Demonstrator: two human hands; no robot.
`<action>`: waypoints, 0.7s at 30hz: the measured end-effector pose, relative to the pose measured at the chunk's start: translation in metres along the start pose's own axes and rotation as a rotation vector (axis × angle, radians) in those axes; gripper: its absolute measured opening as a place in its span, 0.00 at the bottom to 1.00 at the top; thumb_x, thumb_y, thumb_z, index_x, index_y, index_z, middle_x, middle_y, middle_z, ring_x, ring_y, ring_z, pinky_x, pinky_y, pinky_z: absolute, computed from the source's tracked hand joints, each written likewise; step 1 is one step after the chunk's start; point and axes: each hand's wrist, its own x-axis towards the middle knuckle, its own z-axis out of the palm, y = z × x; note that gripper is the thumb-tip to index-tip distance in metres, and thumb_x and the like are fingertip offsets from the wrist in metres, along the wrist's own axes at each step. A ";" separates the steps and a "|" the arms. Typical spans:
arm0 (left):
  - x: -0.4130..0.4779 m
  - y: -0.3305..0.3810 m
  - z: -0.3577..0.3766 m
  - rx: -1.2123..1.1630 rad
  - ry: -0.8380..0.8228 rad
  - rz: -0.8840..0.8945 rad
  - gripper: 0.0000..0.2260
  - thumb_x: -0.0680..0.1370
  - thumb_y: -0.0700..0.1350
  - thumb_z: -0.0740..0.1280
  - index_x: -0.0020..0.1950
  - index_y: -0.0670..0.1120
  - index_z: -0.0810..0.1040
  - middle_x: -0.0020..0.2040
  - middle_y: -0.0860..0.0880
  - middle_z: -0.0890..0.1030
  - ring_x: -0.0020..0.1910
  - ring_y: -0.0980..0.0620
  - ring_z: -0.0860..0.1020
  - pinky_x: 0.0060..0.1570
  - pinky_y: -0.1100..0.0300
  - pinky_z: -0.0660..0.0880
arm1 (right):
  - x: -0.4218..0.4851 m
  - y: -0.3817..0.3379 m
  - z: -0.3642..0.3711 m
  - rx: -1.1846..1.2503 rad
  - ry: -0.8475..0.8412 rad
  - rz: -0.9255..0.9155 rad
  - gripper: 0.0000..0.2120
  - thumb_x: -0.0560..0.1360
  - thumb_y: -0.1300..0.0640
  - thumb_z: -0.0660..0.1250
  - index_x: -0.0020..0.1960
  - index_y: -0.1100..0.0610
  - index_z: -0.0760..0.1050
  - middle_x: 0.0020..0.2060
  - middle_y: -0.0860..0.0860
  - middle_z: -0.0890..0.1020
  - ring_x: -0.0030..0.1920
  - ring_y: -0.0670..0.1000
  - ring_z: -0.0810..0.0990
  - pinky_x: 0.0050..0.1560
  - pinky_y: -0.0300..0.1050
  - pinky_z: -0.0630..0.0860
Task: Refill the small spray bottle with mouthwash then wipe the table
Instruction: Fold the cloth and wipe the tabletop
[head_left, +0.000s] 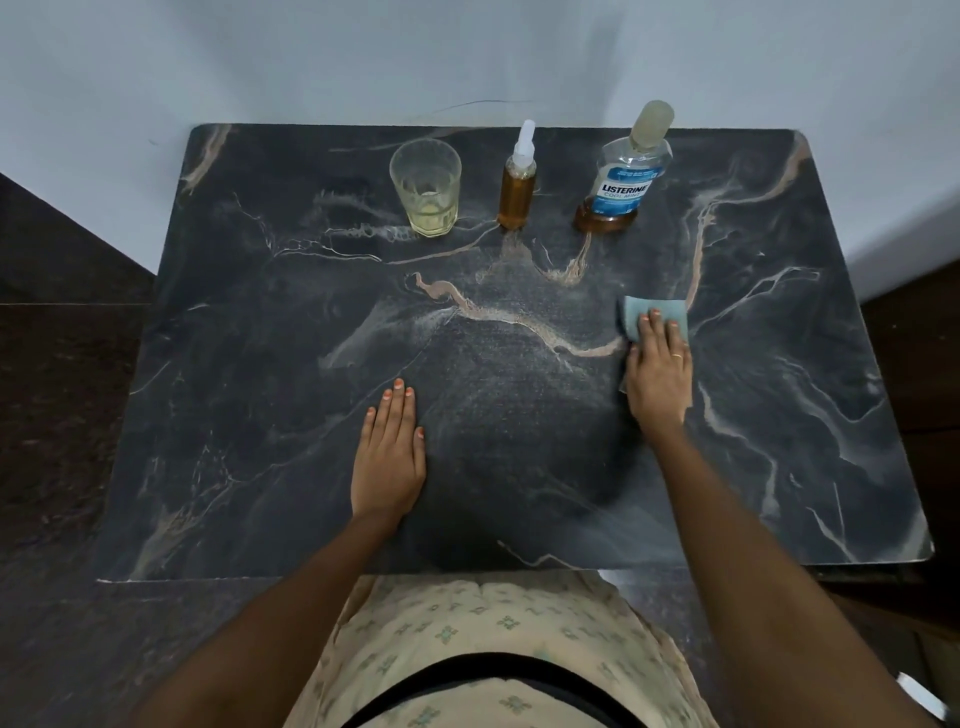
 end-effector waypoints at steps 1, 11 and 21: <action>0.000 0.000 0.000 -0.007 0.002 0.002 0.25 0.78 0.50 0.42 0.73 0.42 0.53 0.75 0.46 0.55 0.74 0.52 0.52 0.72 0.55 0.47 | -0.003 -0.001 0.001 0.019 0.006 0.006 0.21 0.80 0.58 0.51 0.73 0.57 0.55 0.74 0.53 0.58 0.74 0.55 0.52 0.74 0.53 0.48; -0.001 -0.001 -0.002 -0.020 -0.010 -0.003 0.25 0.77 0.49 0.43 0.73 0.41 0.55 0.75 0.44 0.57 0.74 0.49 0.56 0.72 0.54 0.50 | -0.095 -0.086 0.041 0.028 -0.130 -0.414 0.22 0.76 0.55 0.50 0.67 0.59 0.67 0.67 0.55 0.71 0.68 0.59 0.68 0.70 0.53 0.59; -0.001 -0.001 -0.002 -0.017 0.003 0.009 0.26 0.77 0.50 0.41 0.73 0.41 0.54 0.75 0.45 0.57 0.74 0.49 0.55 0.72 0.54 0.50 | -0.092 0.006 0.017 -0.049 -0.088 -0.308 0.24 0.76 0.52 0.47 0.69 0.56 0.64 0.69 0.52 0.69 0.69 0.56 0.65 0.70 0.51 0.57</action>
